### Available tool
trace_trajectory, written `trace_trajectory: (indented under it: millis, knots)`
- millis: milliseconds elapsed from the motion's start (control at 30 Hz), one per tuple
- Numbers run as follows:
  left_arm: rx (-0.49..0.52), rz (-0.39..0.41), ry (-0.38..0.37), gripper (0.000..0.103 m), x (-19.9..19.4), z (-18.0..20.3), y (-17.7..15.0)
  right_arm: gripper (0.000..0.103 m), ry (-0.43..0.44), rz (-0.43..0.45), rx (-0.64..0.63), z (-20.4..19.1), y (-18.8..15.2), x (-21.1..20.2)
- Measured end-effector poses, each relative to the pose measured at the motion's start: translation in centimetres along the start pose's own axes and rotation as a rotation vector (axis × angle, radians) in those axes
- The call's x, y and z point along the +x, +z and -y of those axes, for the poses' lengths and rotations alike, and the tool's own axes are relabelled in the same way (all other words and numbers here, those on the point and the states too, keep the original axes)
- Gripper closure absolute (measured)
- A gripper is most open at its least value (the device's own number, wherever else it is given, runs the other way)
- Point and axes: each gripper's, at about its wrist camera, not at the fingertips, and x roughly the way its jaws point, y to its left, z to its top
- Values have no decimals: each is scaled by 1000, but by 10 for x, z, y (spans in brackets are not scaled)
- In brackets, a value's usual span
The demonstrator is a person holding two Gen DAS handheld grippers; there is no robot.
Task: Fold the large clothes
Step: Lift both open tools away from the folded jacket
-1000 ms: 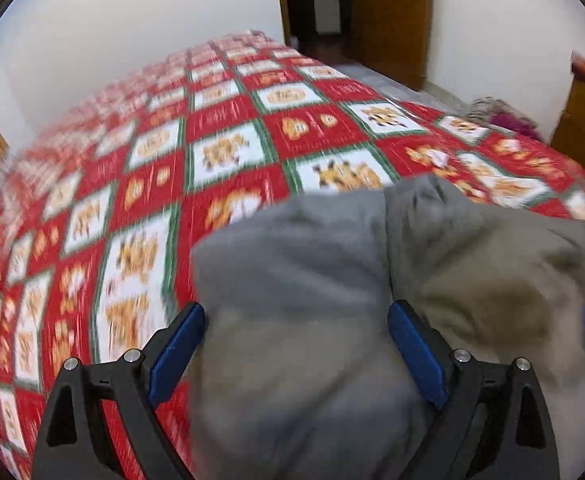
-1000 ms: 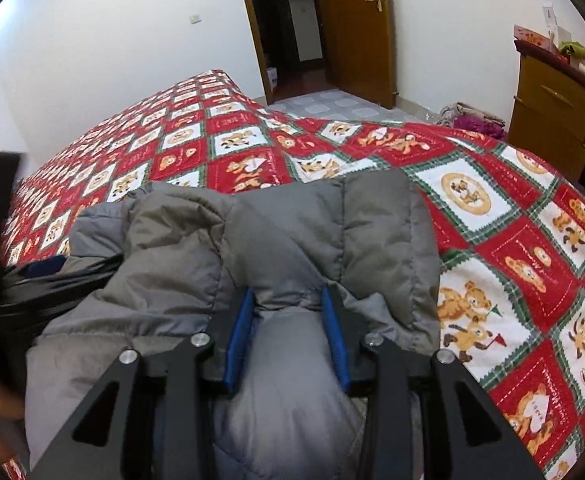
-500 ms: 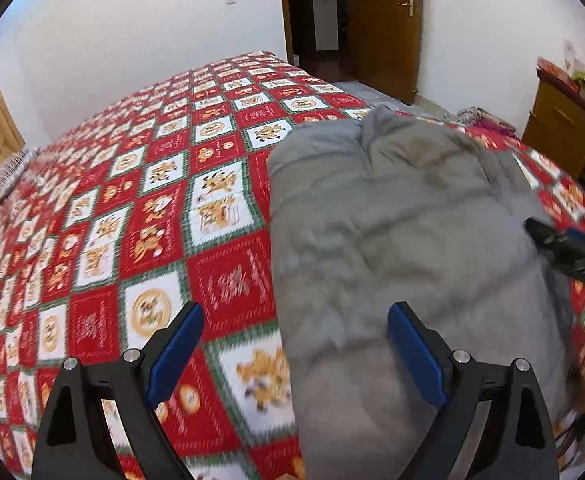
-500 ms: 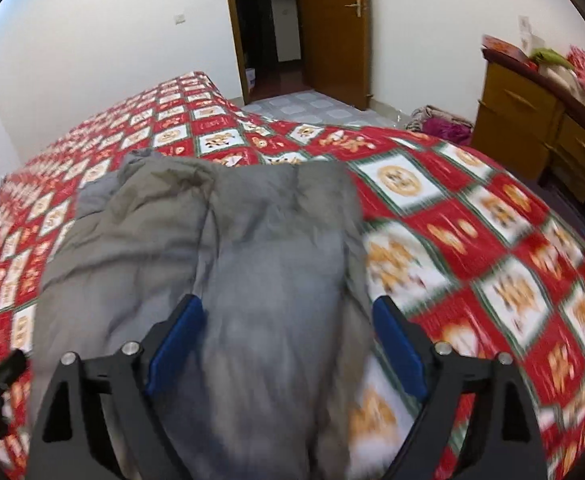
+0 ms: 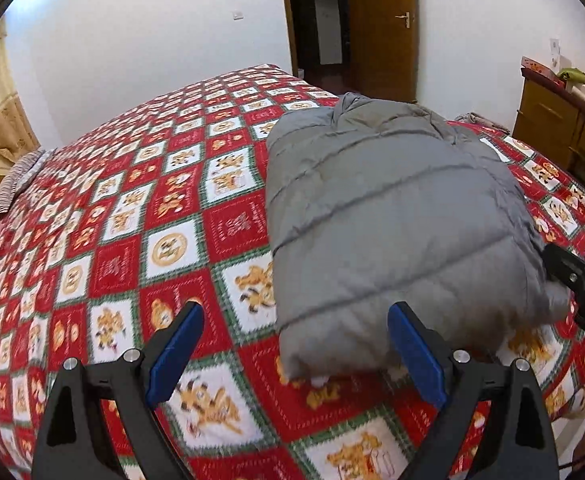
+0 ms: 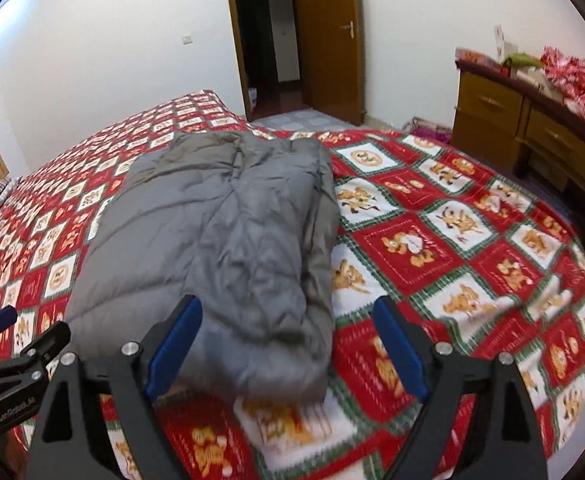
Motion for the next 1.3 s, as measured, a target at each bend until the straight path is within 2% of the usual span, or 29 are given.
trace_trajectory:
  millis: [167,400,700,900,1000,1300]
  knots:
    - [-22,32,21,10,-21,-4,-16,8,-1,56,-36,-6,-15,-30]
    - [-30,155,75,10,-68,-8,-23,7,-1,147,-49,-11,-27,-67]
    - [-28,278,91,10,-118,-5,-25,5,23,278,-79,-18,-24,-111]
    - [-44,324,72,10,-142,-5,-23,4,38,348,-86,-19,-20,-133]
    - [-38,346,86,10,-149,-2,-22,1,41,372,-97,-20,-17,-141]
    - [-55,343,91,9,-156,-5,-20,1,46,409,-106,-19,-11,-148]
